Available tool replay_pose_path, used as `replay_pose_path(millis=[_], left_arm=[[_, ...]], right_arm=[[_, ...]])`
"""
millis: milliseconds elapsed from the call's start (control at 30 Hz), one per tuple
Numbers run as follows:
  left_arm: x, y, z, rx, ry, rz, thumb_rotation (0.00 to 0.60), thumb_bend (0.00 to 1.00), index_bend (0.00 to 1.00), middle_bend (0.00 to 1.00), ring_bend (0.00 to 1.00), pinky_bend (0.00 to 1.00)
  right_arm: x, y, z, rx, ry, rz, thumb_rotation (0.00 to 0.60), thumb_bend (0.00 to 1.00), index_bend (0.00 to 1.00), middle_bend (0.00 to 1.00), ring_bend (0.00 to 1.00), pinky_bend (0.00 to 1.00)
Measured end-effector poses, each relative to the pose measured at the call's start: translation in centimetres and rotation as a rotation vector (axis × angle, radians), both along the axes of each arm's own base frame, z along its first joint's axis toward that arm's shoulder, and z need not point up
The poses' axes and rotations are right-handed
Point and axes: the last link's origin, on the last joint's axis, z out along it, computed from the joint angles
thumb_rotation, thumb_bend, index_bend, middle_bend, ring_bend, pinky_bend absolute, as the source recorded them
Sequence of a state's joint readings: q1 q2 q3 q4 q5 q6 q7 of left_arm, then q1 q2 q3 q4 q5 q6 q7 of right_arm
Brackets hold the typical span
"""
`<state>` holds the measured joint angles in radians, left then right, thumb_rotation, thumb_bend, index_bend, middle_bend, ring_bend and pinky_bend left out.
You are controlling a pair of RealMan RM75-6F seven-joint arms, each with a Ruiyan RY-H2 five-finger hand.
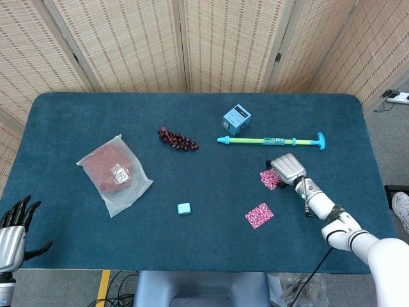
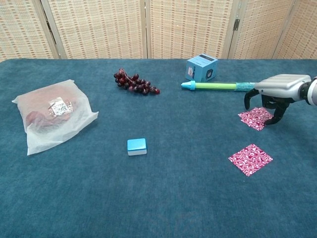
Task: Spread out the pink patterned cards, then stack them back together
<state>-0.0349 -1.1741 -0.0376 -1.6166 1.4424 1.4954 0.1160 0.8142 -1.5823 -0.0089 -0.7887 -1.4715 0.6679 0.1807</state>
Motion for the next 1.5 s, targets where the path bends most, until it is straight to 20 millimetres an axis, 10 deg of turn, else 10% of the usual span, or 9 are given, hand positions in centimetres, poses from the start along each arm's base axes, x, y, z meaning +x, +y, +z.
replay_pose_path(millis=[433, 867, 1500], left_arm=[[0.1, 0.1, 0.2, 0.006, 0.002, -0.008, 0.600, 0.18, 0.15, 0.04, 0.05, 0.15], [0.3, 0.5, -0.1, -0.004, -0.006, -0.023, 0.600, 0.18, 0.15, 0.04, 0.05, 0.15], [0.1, 0.3, -0.2, -0.004, -0.010, -0.015, 0.600, 0.18, 0.15, 0.04, 0.05, 0.15]], right_arm=[[1.3, 1.5, 1.0, 0.009, -0.111, 0.011, 0.600, 0.26, 0.22, 0.95, 1.00, 1.00], [3.0, 8.4, 2.1, 0.083, -0.245, 0.005, 0.600, 0.18, 0.22, 0.95, 1.00, 1.00], [2.6, 12.2, -1.2, 0.159, -0.175, 0.003, 0.600, 0.21, 0.25, 0.95, 1.00, 1.00]])
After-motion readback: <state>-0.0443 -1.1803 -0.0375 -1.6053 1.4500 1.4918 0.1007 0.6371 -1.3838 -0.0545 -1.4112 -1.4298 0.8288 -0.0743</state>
